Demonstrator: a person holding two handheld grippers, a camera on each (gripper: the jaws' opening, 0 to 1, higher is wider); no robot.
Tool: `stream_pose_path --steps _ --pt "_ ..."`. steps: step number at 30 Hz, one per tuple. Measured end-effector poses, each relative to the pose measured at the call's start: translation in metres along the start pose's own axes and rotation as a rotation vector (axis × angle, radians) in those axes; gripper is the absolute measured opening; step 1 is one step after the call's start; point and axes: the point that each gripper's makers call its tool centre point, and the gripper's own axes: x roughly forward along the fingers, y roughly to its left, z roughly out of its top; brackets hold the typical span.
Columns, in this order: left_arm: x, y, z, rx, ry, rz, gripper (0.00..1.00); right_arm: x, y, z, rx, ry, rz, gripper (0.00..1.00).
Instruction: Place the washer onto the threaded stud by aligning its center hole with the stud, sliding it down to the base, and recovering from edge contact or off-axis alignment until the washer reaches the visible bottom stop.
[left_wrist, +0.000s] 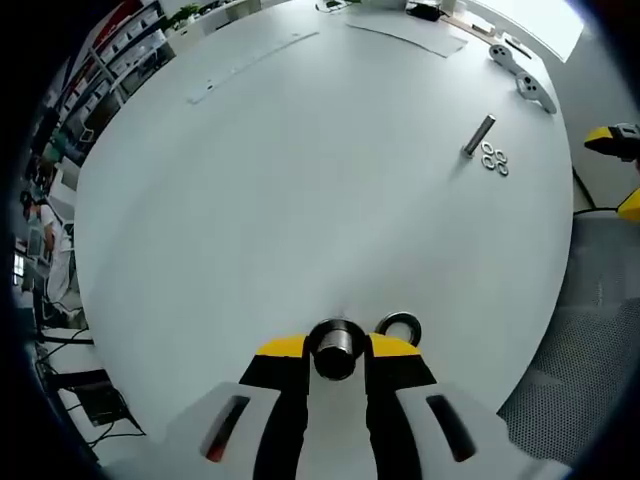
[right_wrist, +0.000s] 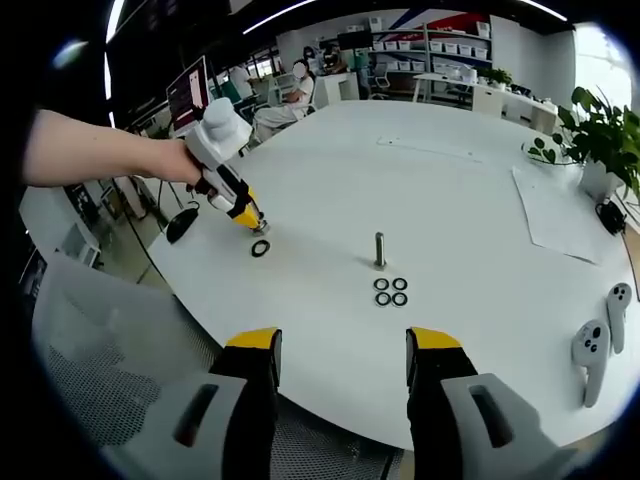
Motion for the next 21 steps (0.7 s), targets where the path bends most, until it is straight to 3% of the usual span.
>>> stream_pose_path --steps 13,17,21 --pt "0.0091 -0.0008 -0.0014 -0.015 -0.012 0.014 0.19 0.0010 0.0005 -0.0005 -0.002 0.002 0.004 0.52" --pt "0.0104 -0.0010 -0.0016 -0.069 -0.038 0.011 0.20 0.0011 0.0015 -0.0012 -0.002 0.005 0.007 0.52" --pt "0.0108 0.0043 -0.0003 -0.104 -0.079 0.038 0.36 0.0012 0.0015 -0.0012 -0.004 0.006 0.007 0.52"
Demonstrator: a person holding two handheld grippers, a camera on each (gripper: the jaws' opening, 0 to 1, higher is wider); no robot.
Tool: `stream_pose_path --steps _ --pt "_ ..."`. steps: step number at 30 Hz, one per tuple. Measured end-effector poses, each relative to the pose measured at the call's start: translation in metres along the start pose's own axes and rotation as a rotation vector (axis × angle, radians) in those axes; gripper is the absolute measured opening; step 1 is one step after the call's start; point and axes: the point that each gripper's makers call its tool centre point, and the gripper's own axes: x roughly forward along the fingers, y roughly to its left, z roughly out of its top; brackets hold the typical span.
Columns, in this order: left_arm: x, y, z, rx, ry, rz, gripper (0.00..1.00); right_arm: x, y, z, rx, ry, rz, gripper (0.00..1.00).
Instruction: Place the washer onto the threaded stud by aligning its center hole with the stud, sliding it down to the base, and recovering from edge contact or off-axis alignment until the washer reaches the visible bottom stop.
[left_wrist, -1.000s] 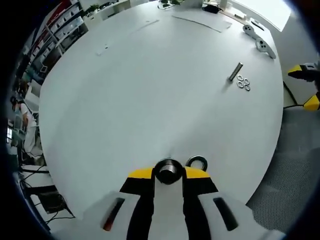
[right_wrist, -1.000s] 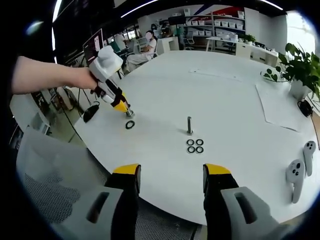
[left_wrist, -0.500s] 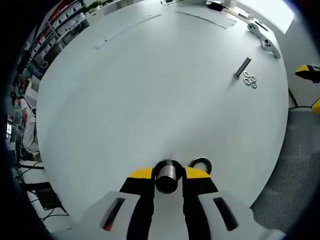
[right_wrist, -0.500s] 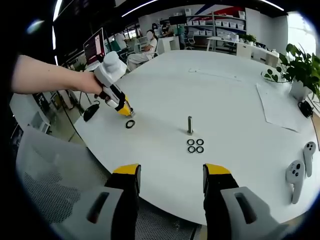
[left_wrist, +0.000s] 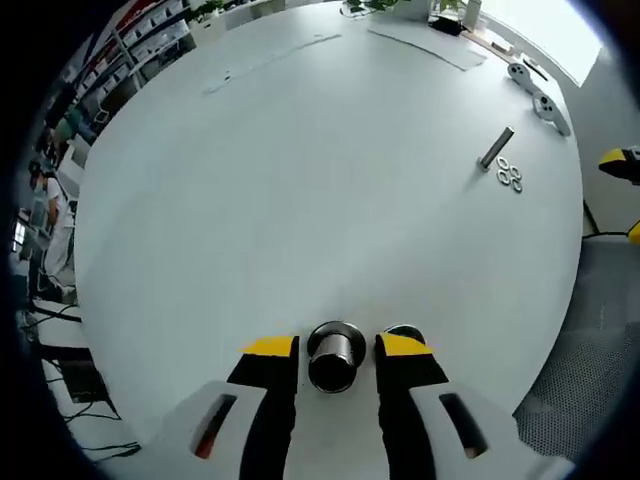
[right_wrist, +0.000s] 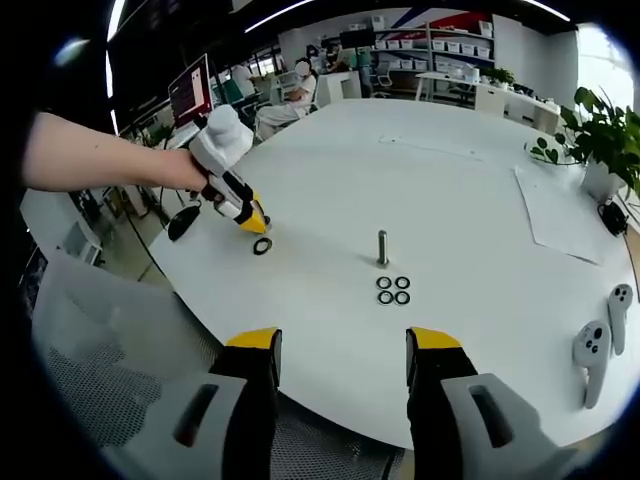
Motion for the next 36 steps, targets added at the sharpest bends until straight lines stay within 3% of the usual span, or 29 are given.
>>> stream_pose_path --steps 10,13,23,31,36 --pt "-0.016 0.000 -0.004 -0.065 -0.037 0.002 0.33 0.001 0.001 -0.001 -0.012 0.008 0.000 0.52" --pt "-0.020 -0.003 -0.012 -0.143 -0.047 -0.014 0.33 0.001 0.000 -0.001 -0.009 0.007 -0.001 0.52" --pt "-0.022 -0.021 -0.034 -0.226 -0.054 -0.033 0.35 0.000 0.001 0.001 -0.022 0.000 -0.002 0.52" --pt "-0.018 -0.037 -0.027 -0.313 -0.111 -0.040 0.33 0.000 0.003 -0.001 -0.033 0.006 0.002 0.52" --pt "-0.012 -0.042 -0.026 -0.344 -0.111 -0.038 0.32 0.000 0.002 0.000 -0.034 0.002 0.002 0.52"
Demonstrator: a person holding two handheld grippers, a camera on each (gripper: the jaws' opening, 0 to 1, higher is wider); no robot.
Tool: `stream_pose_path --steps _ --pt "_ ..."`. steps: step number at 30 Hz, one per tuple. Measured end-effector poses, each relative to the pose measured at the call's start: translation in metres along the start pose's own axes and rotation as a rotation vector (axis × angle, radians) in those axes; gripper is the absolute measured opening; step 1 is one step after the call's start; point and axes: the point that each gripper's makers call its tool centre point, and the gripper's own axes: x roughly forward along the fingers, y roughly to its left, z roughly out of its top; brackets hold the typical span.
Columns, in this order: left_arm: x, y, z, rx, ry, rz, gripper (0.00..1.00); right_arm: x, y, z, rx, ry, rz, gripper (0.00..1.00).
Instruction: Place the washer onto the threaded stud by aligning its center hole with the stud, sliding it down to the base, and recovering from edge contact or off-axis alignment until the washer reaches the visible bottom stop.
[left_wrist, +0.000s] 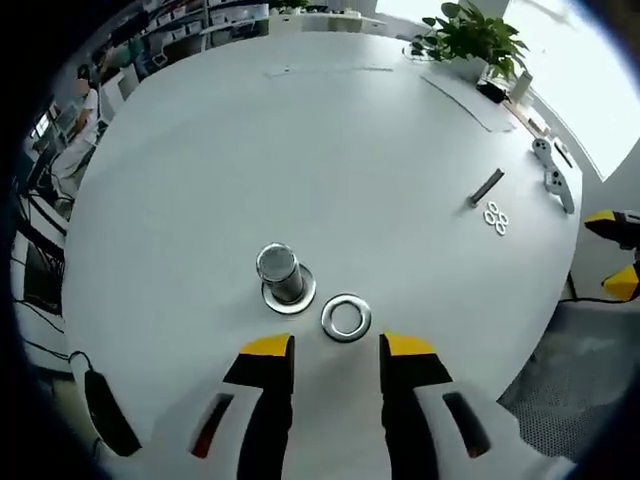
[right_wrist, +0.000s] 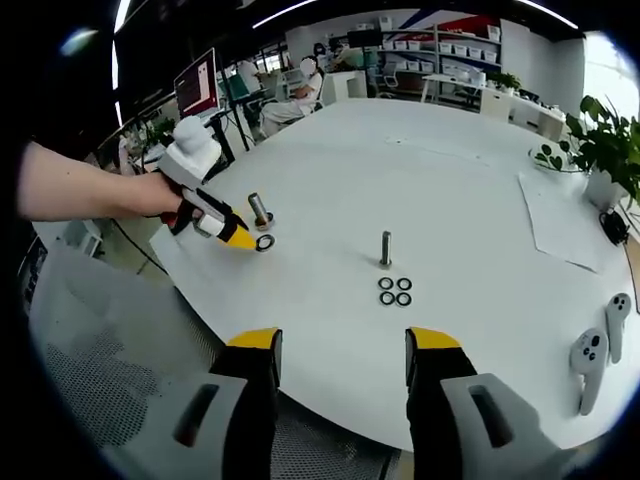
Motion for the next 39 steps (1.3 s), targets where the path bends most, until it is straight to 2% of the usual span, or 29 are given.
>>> stream_pose_path --steps 3,6,11,16,23,27,31,39 --pt "0.001 -0.001 0.004 -0.035 -0.022 0.007 0.32 -0.001 0.000 0.001 0.004 -0.003 0.001 0.52" --pt "0.006 -0.003 0.003 -0.050 -0.017 0.007 0.32 0.000 0.000 0.001 0.002 -0.003 0.003 0.52" --pt "0.011 -0.006 0.002 -0.036 -0.014 0.020 0.32 0.000 0.001 0.001 0.001 -0.005 0.005 0.52" --pt "0.012 -0.003 0.007 -0.010 -0.043 0.065 0.31 0.000 0.002 0.001 0.000 -0.004 0.009 0.52" --pt "0.019 -0.009 0.006 0.016 -0.020 0.060 0.28 0.000 0.001 0.001 0.006 -0.006 0.010 0.52" --pt "0.018 -0.006 0.007 0.036 -0.021 0.080 0.24 -0.001 0.001 0.001 0.007 -0.005 0.010 0.51" --pt "0.020 -0.003 0.006 0.121 -0.025 0.101 0.21 0.000 0.001 0.000 0.006 -0.002 0.011 0.51" --pt "0.013 -0.002 -0.006 0.118 0.023 0.091 0.20 -0.001 0.001 0.001 0.013 -0.008 0.010 0.51"
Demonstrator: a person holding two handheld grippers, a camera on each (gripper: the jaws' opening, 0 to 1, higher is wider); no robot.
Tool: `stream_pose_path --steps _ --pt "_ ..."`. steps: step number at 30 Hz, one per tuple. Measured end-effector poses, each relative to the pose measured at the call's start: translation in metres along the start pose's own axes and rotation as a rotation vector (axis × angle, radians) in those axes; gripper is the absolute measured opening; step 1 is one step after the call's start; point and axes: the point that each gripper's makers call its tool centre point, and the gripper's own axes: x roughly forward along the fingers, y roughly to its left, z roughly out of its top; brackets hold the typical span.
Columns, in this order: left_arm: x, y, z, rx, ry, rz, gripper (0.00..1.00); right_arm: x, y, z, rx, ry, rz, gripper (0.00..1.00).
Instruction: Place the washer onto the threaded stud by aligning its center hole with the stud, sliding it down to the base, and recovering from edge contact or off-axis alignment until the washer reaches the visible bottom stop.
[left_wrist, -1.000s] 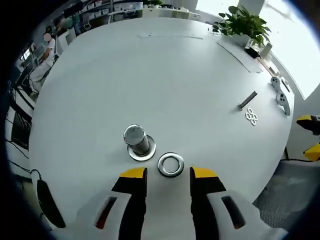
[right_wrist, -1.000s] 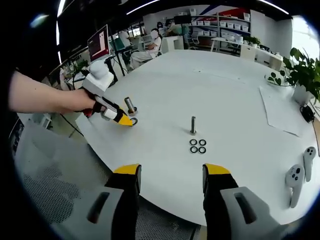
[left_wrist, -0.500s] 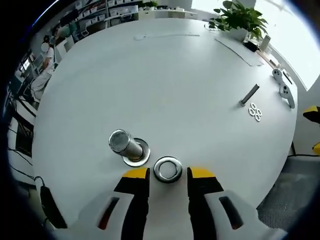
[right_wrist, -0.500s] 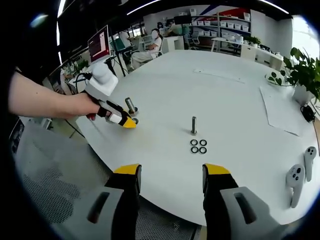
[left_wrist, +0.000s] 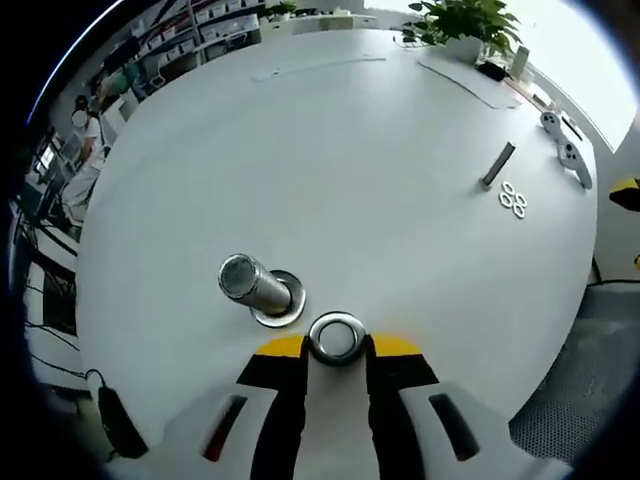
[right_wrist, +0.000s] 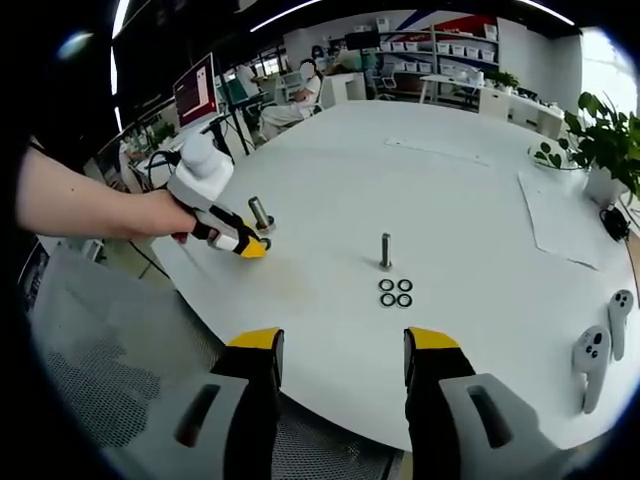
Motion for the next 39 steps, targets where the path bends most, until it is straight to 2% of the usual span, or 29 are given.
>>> stream_pose_path --steps 4,8,12,15,17,24,26,27,34,37,39 --pt "-0.005 -0.002 -0.014 0.065 0.029 -0.024 0.20 0.000 0.000 0.000 -0.004 0.001 -0.001 0.51" --pt "-0.011 0.006 -0.029 0.072 0.066 -0.034 0.20 0.000 0.000 0.000 -0.002 0.001 -0.002 0.51" --pt "-0.017 0.010 -0.044 0.084 0.118 -0.045 0.20 0.000 0.000 0.000 -0.006 0.003 -0.001 0.51" --pt "-0.021 0.013 -0.055 0.142 0.168 -0.054 0.20 0.001 0.001 -0.001 -0.010 0.005 0.002 0.51" --pt "-0.021 0.012 -0.056 0.184 0.168 -0.070 0.20 0.001 0.001 -0.001 -0.012 0.006 0.003 0.51" --pt "-0.021 0.014 -0.055 0.171 0.245 -0.098 0.21 0.001 0.001 -0.002 -0.022 0.014 -0.001 0.50" --pt "-0.022 0.014 -0.057 0.211 0.264 -0.096 0.21 0.001 0.001 -0.002 -0.023 0.014 -0.003 0.50" --pt "-0.022 0.013 -0.057 0.256 0.268 -0.089 0.21 0.001 0.001 -0.002 -0.024 0.013 -0.003 0.50" --pt "-0.022 0.012 -0.057 0.225 0.250 -0.098 0.24 0.001 0.002 -0.002 -0.031 0.014 -0.001 0.50" --pt "-0.023 0.007 -0.057 0.238 0.261 -0.107 0.28 0.001 0.002 -0.002 -0.034 0.015 0.000 0.50" --pt "-0.022 0.009 -0.057 0.252 0.262 -0.094 0.27 0.001 0.002 -0.002 -0.034 0.016 -0.001 0.50"
